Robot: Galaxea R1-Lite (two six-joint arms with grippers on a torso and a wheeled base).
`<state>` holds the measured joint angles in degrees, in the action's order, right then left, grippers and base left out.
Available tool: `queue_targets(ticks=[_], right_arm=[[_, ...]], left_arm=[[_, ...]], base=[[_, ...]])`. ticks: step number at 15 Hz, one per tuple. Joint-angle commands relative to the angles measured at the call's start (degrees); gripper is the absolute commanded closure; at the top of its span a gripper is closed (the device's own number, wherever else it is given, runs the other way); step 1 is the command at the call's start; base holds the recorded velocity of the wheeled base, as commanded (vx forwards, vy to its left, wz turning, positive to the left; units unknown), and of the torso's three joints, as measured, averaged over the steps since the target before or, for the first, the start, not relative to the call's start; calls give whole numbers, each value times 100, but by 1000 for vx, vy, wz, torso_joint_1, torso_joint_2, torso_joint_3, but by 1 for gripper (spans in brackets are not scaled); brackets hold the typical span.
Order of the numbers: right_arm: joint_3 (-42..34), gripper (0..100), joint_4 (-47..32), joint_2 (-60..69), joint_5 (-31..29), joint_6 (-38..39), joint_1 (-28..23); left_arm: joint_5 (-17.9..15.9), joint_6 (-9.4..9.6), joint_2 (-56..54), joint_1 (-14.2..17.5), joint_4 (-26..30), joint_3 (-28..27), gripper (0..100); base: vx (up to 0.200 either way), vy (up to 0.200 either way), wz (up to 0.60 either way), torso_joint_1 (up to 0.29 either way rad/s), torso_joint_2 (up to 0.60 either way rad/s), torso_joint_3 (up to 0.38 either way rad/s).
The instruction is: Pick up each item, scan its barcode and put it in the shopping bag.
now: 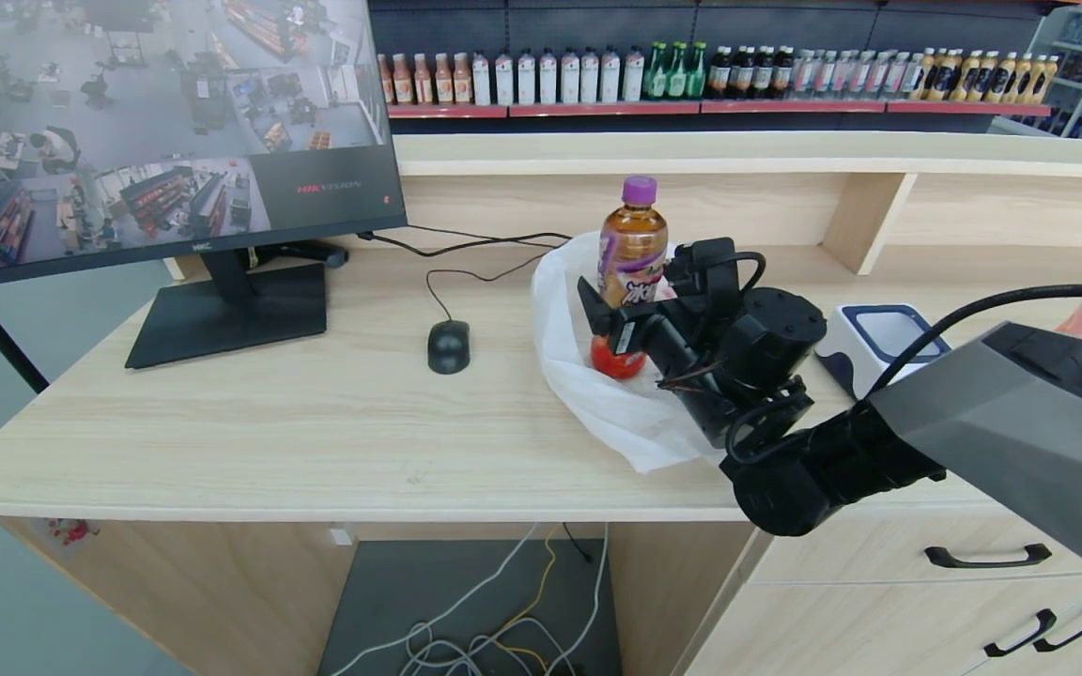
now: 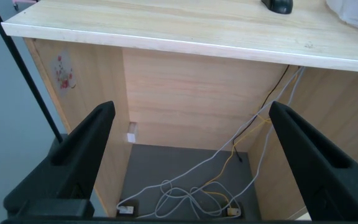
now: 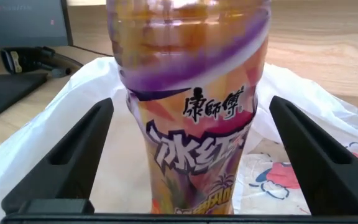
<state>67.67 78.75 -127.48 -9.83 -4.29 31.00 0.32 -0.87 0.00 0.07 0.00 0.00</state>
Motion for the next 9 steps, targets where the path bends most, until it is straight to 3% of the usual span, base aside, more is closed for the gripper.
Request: queue_targets(ticks=[1,5,7,9], right_arm=[[-333,0,0,390,7,-2,11],[-1327,0,132,1058,51,25,46],[-2162,0,967,1111,25,253,178],[-2970,0,1125,1366,7,341,240]], left_arm=[[3,-1,0,1,0,0,0],[3,7,0,1,0,0,0],[3,25,0,1,0,0,0],[3,16,0,1,0,0,0]], base=[[0,0,0,0,0,0],[0,0,0,0,0,0],[0,0,0,0,0,0],[0,0,0,0,0,0]])
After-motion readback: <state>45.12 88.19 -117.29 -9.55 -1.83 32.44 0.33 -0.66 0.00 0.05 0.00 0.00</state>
